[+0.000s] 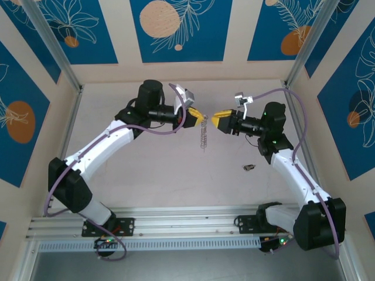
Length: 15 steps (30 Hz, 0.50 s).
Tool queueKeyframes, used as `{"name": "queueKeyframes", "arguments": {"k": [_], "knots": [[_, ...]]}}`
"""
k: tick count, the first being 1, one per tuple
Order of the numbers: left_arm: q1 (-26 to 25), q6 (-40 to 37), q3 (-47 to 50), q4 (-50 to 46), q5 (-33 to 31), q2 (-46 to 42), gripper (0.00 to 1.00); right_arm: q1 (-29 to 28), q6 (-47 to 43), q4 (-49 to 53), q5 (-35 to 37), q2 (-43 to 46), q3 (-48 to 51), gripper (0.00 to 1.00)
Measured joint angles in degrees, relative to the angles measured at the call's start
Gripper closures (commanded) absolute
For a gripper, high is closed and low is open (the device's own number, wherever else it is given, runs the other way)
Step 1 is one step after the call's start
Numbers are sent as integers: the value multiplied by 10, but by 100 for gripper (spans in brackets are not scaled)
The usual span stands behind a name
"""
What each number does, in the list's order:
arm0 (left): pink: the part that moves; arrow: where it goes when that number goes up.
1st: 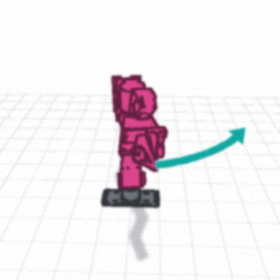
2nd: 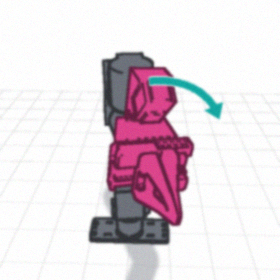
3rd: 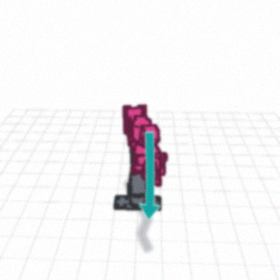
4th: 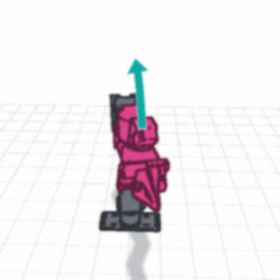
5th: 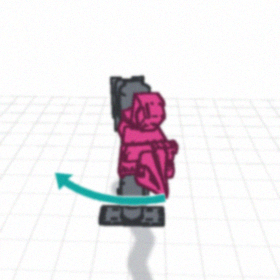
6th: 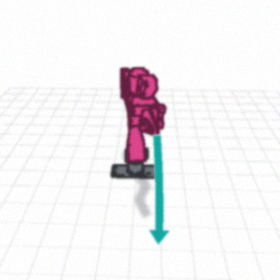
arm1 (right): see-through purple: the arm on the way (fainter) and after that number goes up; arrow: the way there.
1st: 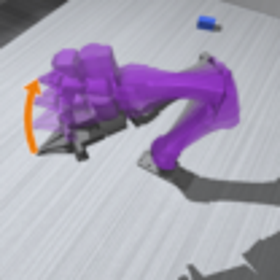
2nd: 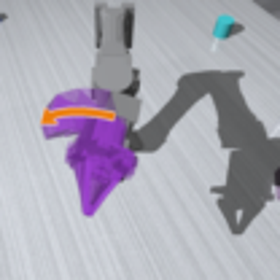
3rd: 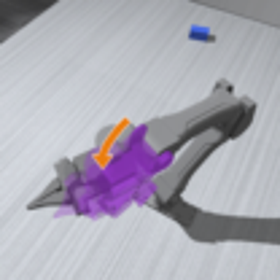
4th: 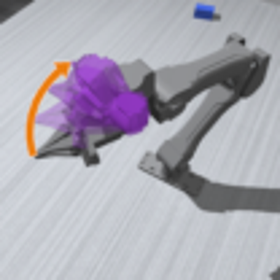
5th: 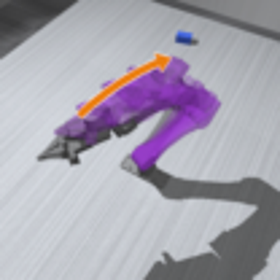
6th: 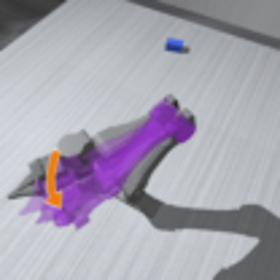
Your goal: Put the keys on the keyring
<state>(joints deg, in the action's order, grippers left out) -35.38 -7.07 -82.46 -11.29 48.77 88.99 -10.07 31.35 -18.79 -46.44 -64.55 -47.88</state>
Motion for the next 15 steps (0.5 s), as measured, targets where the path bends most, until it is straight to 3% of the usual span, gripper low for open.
{"name": "queueKeyframes", "arguments": {"k": [15], "knots": [[0, -6, -18, -31, 28, 9, 100, -26, -4, -16, -48, -20, -32, 68]]}}
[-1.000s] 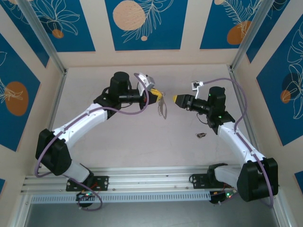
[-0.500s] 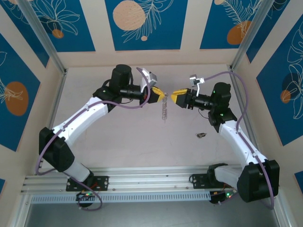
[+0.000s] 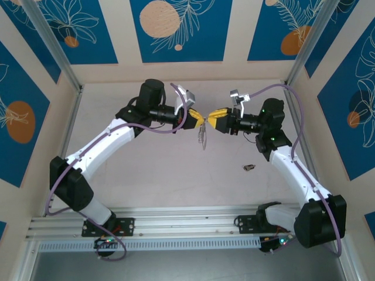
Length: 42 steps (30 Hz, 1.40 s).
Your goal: Put the keys on the keyring
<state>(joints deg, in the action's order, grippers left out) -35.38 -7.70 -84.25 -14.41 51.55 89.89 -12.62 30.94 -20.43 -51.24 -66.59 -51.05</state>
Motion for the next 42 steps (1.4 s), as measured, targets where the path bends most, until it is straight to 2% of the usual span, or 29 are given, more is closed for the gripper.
{"name": "queueKeyframes", "arguments": {"k": [4, 9, 14, 18, 21, 29, 42], "knots": [[0, 0, -2, -1, 6, 0, 100, -4, -4, -1, 0, -13, -3, 76], [1, 0, -3, -3, 8, 0, 100, -5, -10, -11, -6, -19, -4, 100], [1, 1, -8, -4, 10, 1, 100, -5, -5, -24, -9, -19, -6, 100], [3, 13, -8, 4, 9, 1, 88, -5, 13, -50, -7, -29, -6, 100], [3, 35, -2, 33, 7, 1, 83, -5, 40, -84, -1, -40, -6, 100], [3, 100, 33, 133, 7, 1, 83, -5, 103, -151, 7, -59, -6, 100], [11, 160, 85, 239, -5, -16, 83, -7, 125, -175, 19, -60, 0, 100]]}}
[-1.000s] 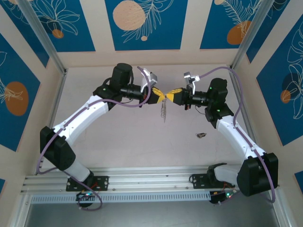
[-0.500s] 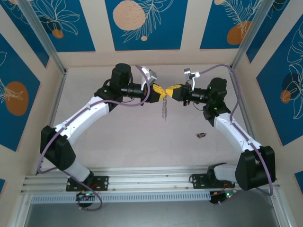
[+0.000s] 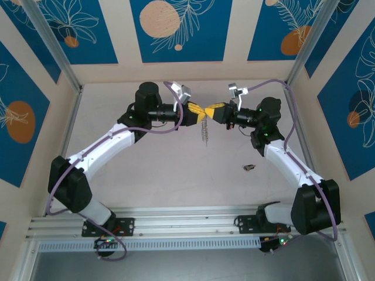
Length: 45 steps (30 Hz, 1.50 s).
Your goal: Put the keys on the keyring
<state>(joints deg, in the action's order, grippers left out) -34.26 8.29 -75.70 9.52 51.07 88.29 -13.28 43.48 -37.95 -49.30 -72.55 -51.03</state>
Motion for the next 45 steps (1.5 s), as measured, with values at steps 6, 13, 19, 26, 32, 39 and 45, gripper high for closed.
{"name": "queueKeyframes", "arguments": {"k": [6, 13, 19, 26, 32, 39, 45], "knots": [[6, 21, 7, 24, -5, -5, 89, 0, 0, -5, 0, 0, 1, 100], [7, 40, 8, 41, -2, -2, 88, 0, 0, -13, 4, 0, 1, 100], [8, 56, 5, 51, 18, 7, 86, 1, 0, -12, 5, 0, 2, 100], [8, 70, 1, 59, 36, 14, 86, 2, 4, -13, 4, 0, 2, 100], [7, 78, -2, 64, 47, 22, 88, 2, 5, -13, 4, 0, 2, 100], [7, 81, -4, 63, 48, 23, 100, 2, 4, -15, 4, 0, 2, 100], [7, 79, -4, 62, 38, 23, 100, 5, 12, -5, 15, 0, 2, 68]]}}
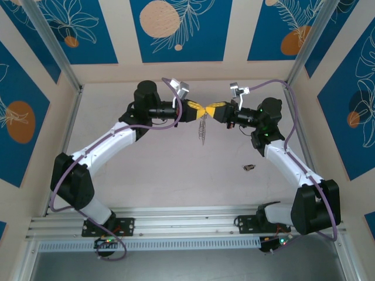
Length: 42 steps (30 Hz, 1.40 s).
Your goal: Put the keys on the keyring
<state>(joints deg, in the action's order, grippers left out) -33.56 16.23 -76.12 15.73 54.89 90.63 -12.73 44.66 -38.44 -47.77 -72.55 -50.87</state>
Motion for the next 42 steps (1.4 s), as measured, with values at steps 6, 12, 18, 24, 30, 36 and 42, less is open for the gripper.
{"name": "queueKeyframes", "arguments": {"k": [6, 12, 18, 24, 30, 36, 42], "knots": [[-6, -33, 5, -14, -38, -5, 100, 61, 62, 26, 55, 12, 19, 44], [-6, -63, 22, -40, -86, -20, 100, 125, 97, 140, 100, 54, 38, 43], [-6, -88, 42, -61, -132, -37, 100, 135, 48, 438, 214, 94, 0, 44], [-6, -94, 70, -60, -158, -44, 100, 135, 35, 650, 353, 105, 11, 47], [-6, -98, 76, -58, -165, -44, 100, 124, 35, 735, 419, 78, 69, 50], [-7, -104, 76, -57, -166, -44, 100, 85, 47, 749, 464, 8, 86, 50], [-6, -106, 76, -57, -166, -44, 100, 75, 80, 751, 507, -35, 93, 50]]}}
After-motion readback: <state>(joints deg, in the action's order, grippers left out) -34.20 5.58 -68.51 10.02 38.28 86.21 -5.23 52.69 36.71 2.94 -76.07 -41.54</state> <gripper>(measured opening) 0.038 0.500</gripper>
